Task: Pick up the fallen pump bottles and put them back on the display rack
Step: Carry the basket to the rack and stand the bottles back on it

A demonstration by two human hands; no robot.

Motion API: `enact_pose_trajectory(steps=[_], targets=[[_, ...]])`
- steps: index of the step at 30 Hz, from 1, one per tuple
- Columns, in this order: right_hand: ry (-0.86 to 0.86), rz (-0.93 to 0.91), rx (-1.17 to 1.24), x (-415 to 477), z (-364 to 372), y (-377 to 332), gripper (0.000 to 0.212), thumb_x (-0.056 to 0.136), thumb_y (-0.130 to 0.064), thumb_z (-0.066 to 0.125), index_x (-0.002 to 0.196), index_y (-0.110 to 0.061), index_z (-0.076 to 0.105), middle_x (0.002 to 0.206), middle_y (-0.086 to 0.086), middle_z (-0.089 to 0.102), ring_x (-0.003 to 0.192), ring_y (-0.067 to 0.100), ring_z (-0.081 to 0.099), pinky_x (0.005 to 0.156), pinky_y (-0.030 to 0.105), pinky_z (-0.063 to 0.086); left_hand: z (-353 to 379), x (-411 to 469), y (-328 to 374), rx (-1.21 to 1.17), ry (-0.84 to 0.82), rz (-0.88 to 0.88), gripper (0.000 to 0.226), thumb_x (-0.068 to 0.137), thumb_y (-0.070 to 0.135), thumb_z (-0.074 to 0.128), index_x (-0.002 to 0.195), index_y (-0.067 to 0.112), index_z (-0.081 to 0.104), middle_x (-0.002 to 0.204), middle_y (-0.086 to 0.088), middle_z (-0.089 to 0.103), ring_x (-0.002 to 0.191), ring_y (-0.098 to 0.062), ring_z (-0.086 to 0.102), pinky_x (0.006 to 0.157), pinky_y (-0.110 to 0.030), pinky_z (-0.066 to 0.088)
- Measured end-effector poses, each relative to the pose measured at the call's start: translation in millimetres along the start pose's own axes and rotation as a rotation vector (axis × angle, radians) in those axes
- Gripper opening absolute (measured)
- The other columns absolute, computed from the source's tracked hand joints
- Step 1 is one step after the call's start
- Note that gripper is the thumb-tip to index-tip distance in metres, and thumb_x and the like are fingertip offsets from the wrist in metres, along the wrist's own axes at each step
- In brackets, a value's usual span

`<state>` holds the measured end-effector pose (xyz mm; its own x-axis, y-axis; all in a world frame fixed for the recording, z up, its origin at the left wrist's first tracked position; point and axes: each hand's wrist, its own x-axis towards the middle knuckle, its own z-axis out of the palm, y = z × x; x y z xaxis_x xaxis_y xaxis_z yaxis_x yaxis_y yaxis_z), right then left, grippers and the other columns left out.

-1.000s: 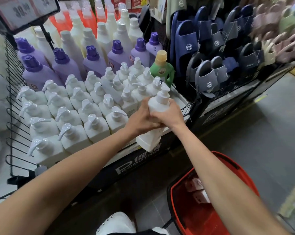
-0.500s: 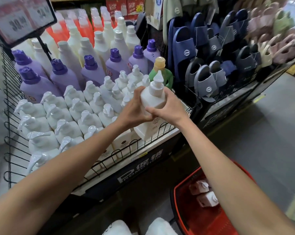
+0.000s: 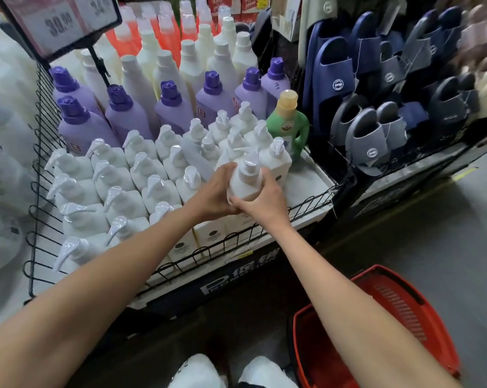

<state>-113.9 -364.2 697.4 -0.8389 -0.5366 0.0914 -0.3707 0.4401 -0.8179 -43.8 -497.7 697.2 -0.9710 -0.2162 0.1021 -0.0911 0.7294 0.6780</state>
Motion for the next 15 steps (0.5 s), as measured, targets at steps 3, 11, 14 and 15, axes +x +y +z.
enact_pose_trajectory(steps=[3,11,14,15], targets=[[0.003,0.024,0.002,-0.2,11.1,11.1,0.075,0.061,-0.045,0.083,0.121,-0.019,0.046,0.115,0.000,0.059,0.104,0.019,0.057,0.083,0.034,0.049,1.4,1.1,-6.1,0.138,-0.046,-0.009,0.093,0.066,0.026,0.085,0.140,0.003,0.033,0.135,-0.014,0.042,0.127,-0.025,0.042,0.100,-0.025,0.036],[-0.076,0.069,-0.043,1.0,35.3,29.6,0.072,0.061,-0.041,0.083,0.118,-0.018,0.046,0.110,-0.001,0.059,0.101,0.018,0.056,0.078,0.030,0.046,-6.7,-1.3,-30.9,0.494,-0.165,0.010,0.086,0.072,0.057,0.066,0.141,0.012,0.040,0.135,-0.008,0.049,0.122,-0.028,0.051,0.089,-0.036,0.044],[-0.099,0.103,-0.057,2.9,42.3,38.0,0.072,0.061,-0.040,0.083,0.118,-0.016,0.046,0.112,0.001,0.058,0.103,0.021,0.056,0.079,0.032,0.047,-6.1,-1.8,-30.9,0.567,-0.181,-0.002,0.074,0.076,0.055,0.064,0.137,0.018,0.046,0.130,-0.003,0.055,0.121,-0.024,0.051,0.087,-0.033,0.041],[-0.105,0.119,-0.061,3.2,44.0,41.2,0.072,0.061,-0.040,0.084,0.117,-0.015,0.046,0.112,0.002,0.058,0.103,0.021,0.056,0.079,0.033,0.049,-5.8,-1.2,-31.0,0.590,-0.183,0.004,0.068,0.078,0.053,0.065,0.135,0.020,0.050,0.129,-0.001,0.056,0.121,-0.023,0.052,0.087,-0.032,0.041]])
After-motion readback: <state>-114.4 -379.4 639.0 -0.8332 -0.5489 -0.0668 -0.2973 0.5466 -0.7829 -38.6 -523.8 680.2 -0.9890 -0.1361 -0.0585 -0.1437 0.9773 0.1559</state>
